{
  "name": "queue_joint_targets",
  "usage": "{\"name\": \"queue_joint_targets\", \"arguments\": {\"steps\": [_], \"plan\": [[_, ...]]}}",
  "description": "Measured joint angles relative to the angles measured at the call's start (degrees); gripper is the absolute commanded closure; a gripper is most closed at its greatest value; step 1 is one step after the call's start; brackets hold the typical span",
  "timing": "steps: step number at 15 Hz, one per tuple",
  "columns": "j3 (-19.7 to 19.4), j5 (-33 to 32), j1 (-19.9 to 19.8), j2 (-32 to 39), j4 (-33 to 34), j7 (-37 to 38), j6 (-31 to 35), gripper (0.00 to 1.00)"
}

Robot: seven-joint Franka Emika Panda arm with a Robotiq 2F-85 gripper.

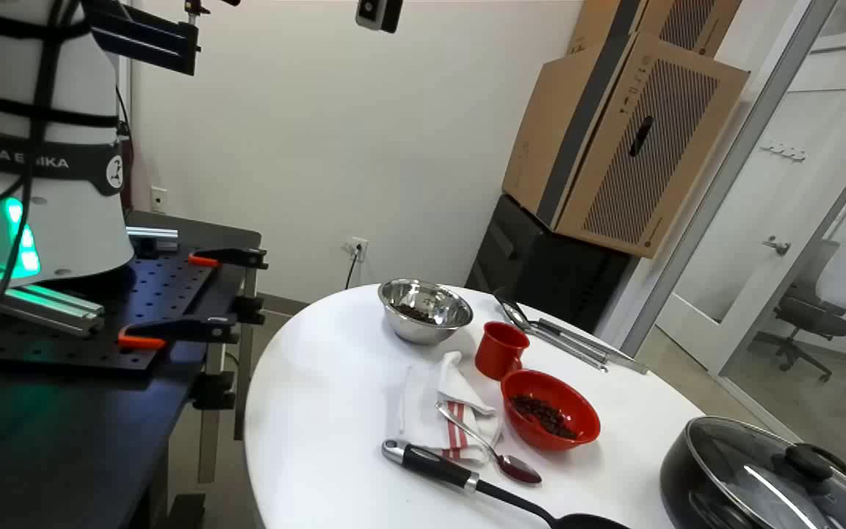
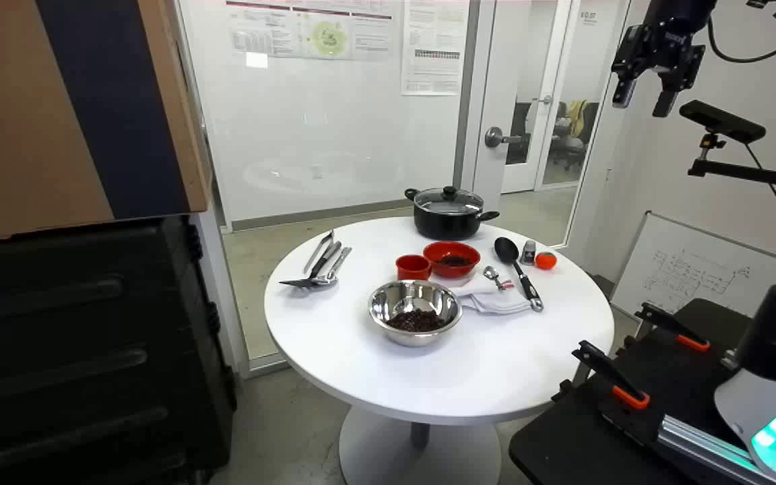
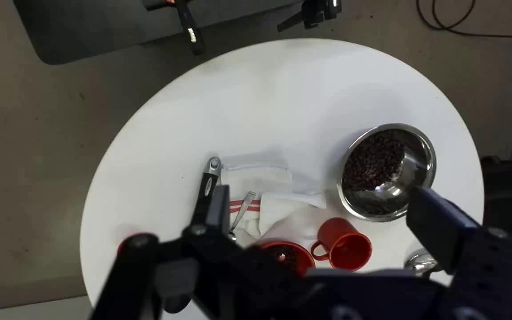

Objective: Put the spoon into the red cup.

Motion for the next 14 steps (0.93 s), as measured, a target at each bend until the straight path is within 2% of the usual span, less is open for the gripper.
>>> {"name": "queue_joint_targets", "arguments": {"steps": [3,5,10,14], "plan": [[0.0,0.1,0.0,0.1,0.0,0.0,0.3,0.00],[-0.1,0.4,-0.2,0.8,0.0,0.3,2.8,0.00],[-2.2,3.1,-0.9,9.5,1.2,1.0,18.9,0.00],[-2.7,4.5,-2.2,19.9,3.6,3.9,26.6,0.00]]}}
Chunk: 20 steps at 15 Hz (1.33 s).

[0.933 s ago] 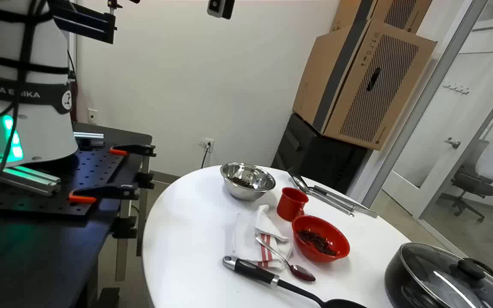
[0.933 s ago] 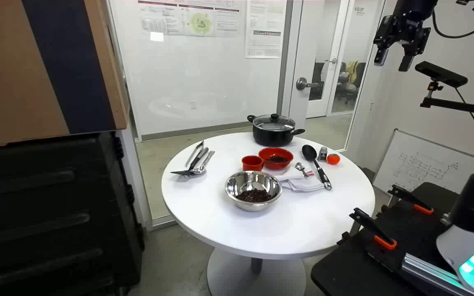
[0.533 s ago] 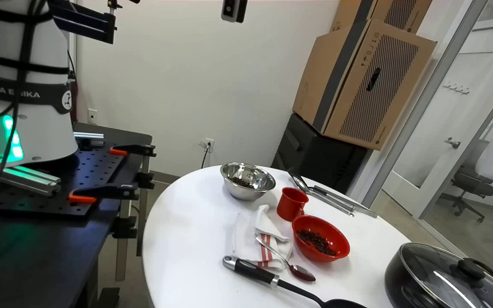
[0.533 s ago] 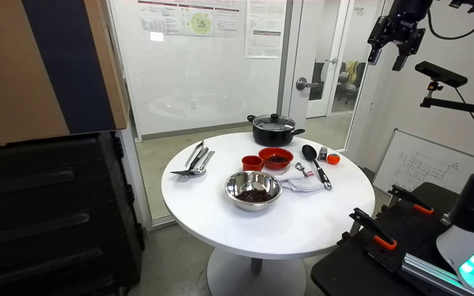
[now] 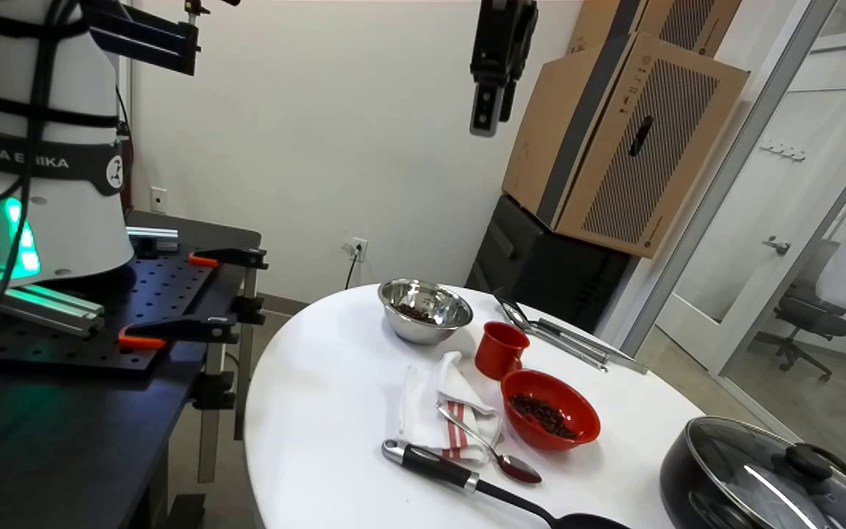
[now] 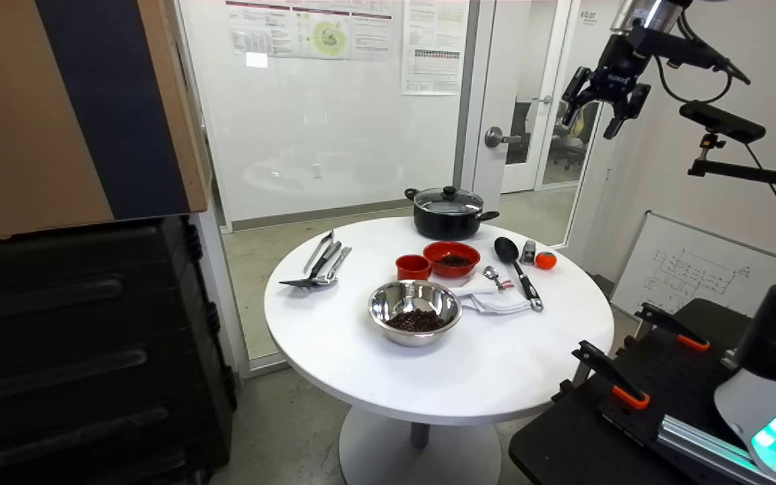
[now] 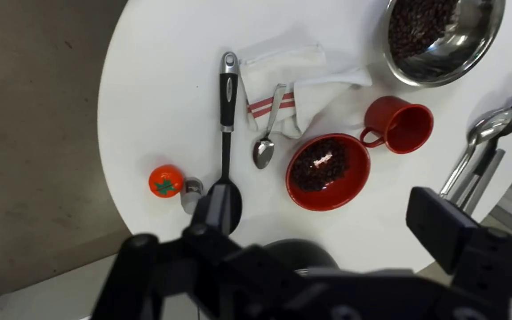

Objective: Put the spoon into the red cup.

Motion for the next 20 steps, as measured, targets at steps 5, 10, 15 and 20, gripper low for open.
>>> {"name": "queue_joint_targets", "arguments": {"steps": [5,10,15,20], "plan": [[0.0,1.4,-1.2,11.3,3.2,4.2,5.7,0.00],[0.0,1.3,-1.8,16.1,5.8,7.0,5.8,0.00],[0.2,1.0,-1.8,16.5,5.9,7.3,5.9,0.00],[1.8,1.0,-1.1,22.9,4.1,9.0,10.5,0.00]]}}
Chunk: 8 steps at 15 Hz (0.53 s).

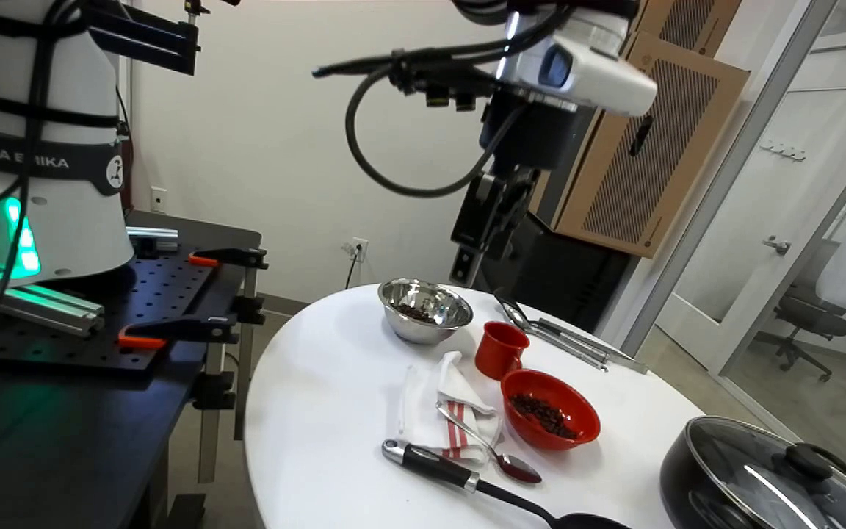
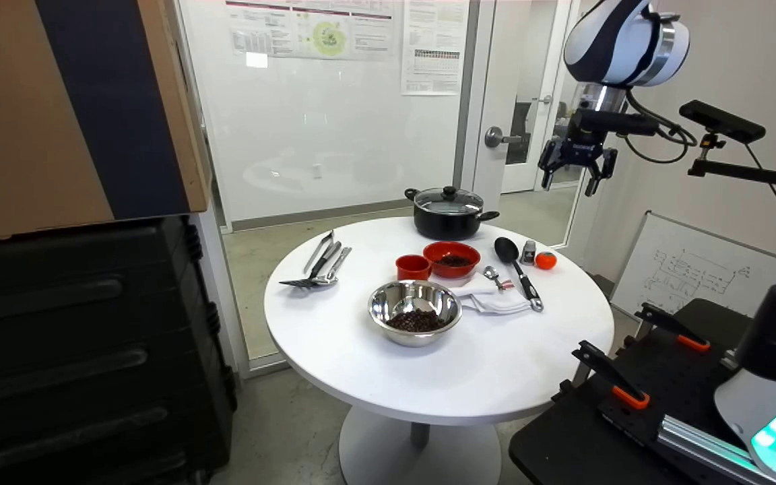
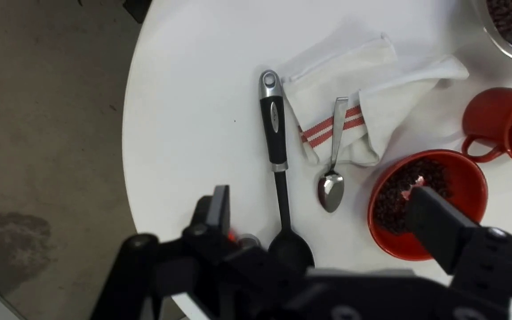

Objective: Put the spoon into the red cup.

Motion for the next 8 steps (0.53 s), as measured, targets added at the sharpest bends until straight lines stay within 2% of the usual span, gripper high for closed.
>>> {"name": "queue_joint_targets", "arguments": {"steps": [4,8], "plan": [[1.4,1.8,1.2,8.2,-0.3,1.0,7.5,0.00],[3.3,5.9,2.2,15.5,1.5,1.0,10.4,0.00]]}}
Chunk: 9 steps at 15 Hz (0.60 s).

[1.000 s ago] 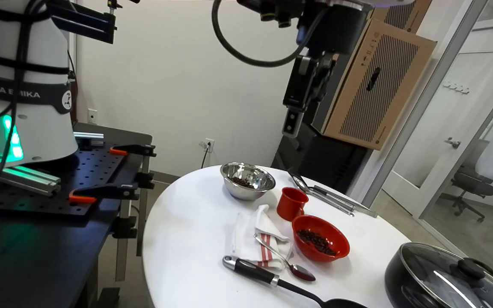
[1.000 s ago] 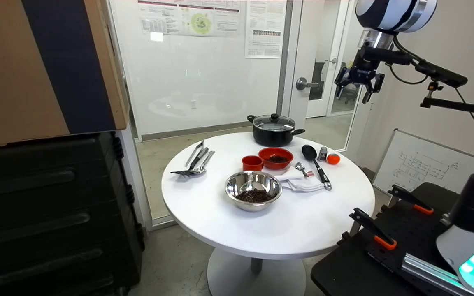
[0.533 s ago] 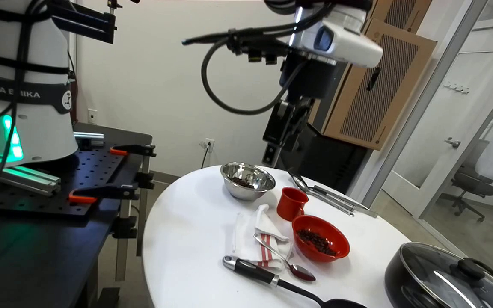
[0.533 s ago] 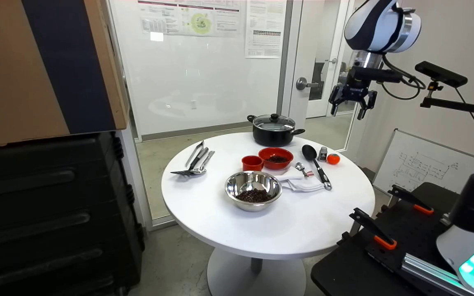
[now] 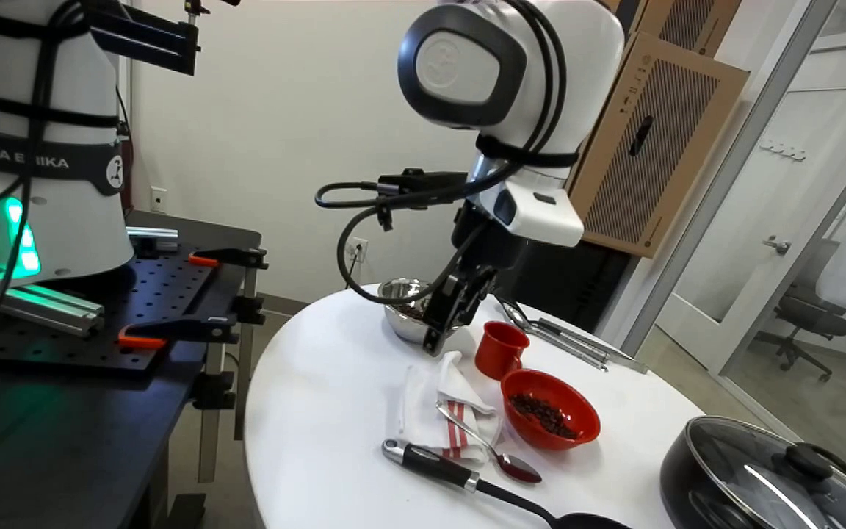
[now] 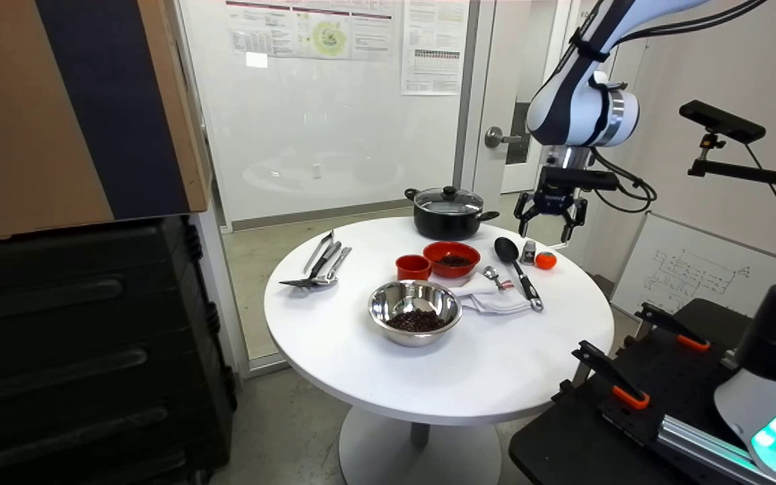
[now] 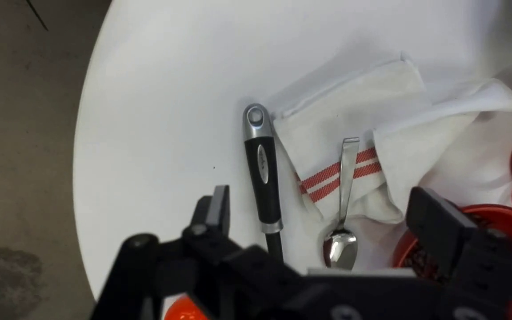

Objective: Put the spoon into the red cup.

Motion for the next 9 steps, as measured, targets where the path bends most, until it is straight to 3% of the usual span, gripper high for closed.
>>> {"name": "queue_joint_targets", "arguments": {"steps": [9], "plan": [[0.4,0.4,1.3,13.4,8.0,3.3,2.9,0.00]]}}
